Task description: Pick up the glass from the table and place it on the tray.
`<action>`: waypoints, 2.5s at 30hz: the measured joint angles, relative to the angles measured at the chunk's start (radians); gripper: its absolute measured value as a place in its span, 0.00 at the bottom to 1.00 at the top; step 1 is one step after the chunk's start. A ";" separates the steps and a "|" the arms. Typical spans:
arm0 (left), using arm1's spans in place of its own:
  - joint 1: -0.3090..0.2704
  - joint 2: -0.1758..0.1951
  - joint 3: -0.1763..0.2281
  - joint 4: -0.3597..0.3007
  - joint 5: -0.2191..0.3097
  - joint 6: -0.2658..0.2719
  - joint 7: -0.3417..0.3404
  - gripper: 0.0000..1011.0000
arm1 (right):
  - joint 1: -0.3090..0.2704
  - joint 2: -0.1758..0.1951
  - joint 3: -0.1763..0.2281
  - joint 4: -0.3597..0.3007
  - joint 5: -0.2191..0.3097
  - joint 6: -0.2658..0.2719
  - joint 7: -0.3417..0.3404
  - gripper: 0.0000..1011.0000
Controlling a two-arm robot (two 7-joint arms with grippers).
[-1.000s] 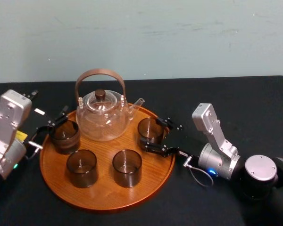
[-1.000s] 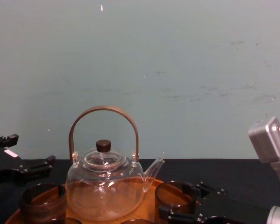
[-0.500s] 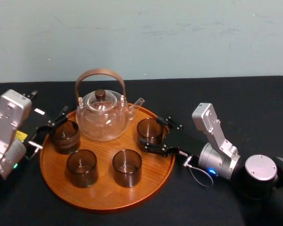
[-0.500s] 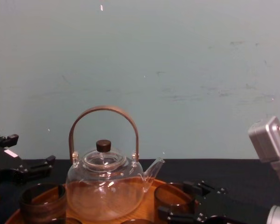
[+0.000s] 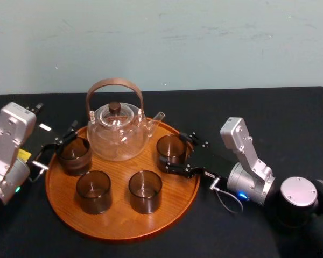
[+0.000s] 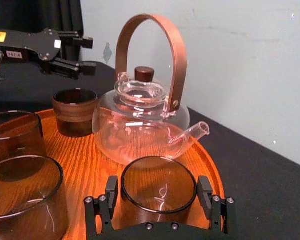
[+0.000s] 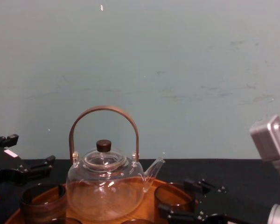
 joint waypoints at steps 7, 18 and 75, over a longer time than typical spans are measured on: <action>0.000 0.000 0.000 0.000 0.000 0.000 0.000 0.99 | -0.041 0.030 0.018 -0.096 0.006 -0.016 -0.012 0.99; 0.000 0.000 0.000 0.000 0.000 0.000 0.000 0.99 | -0.111 0.087 0.051 -0.249 0.030 -0.005 -0.031 0.99; 0.000 0.000 0.000 0.000 0.000 0.000 0.000 0.99 | -0.289 0.176 0.276 -0.307 0.086 -0.044 -0.120 0.99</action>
